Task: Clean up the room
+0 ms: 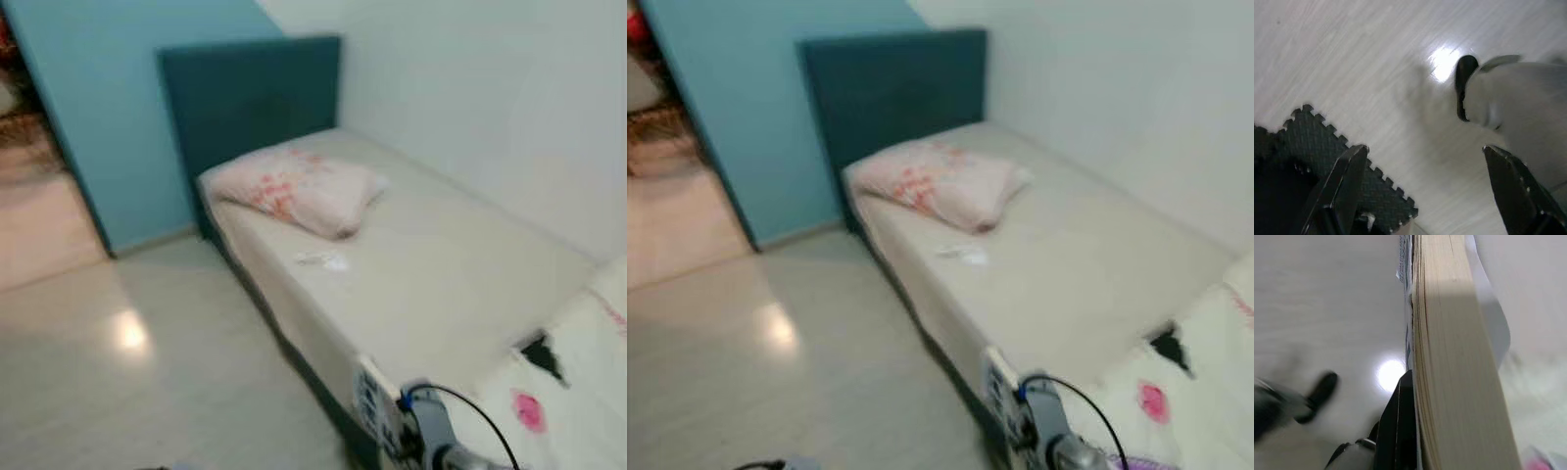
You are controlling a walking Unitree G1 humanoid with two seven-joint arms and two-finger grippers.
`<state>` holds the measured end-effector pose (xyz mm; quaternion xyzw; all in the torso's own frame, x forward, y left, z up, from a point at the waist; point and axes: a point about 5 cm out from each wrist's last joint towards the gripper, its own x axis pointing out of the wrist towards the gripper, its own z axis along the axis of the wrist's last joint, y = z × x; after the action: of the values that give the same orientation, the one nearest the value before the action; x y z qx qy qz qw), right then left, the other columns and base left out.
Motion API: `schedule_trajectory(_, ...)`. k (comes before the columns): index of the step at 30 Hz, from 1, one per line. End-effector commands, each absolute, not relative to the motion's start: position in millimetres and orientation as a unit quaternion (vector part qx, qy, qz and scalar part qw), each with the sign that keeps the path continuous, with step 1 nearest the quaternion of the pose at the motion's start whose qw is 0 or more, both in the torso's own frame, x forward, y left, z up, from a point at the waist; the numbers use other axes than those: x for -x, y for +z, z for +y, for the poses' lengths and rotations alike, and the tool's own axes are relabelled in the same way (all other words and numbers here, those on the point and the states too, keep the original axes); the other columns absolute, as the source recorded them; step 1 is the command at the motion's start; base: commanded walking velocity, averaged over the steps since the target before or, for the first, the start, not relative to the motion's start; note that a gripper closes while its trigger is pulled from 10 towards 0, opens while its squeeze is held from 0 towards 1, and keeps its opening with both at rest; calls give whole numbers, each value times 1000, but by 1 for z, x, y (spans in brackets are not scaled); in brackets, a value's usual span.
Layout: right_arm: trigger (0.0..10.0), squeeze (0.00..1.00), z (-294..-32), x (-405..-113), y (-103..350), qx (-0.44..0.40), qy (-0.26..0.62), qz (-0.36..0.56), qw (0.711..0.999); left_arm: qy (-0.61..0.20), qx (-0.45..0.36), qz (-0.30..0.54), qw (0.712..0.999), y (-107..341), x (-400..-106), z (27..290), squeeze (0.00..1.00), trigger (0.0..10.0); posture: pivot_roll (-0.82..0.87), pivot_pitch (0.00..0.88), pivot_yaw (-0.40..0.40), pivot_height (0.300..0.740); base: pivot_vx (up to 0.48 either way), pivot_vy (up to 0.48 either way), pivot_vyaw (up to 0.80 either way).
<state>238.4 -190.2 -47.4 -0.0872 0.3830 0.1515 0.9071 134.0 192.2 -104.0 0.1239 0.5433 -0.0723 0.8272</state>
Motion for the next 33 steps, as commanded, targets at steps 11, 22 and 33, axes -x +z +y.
schedule_trajectory(11, 10000, 0, -197, -219, -60, 118, 142, 420, 889, -52, -87, 543, 834, -107, -128, 186, 0, 10000, 28, 0, -77, 740, 0, 0, 800)
schedule_trajectory(22, 10000, 0, -203, -204, -69, 132, 120, 440, 880, -23, -65, 533, 843, -106, -128, 187, 0, 10000, 33, 0, -77, 740, 337, 0, 218)
schedule_trajectory(33, 10000, 0, -204, -201, -71, 144, 103, 445, 878, -21, -55, 524, 850, -105, -130, 186, 0, 10000, 37, 0, -79, 740, 410, 0, 436)
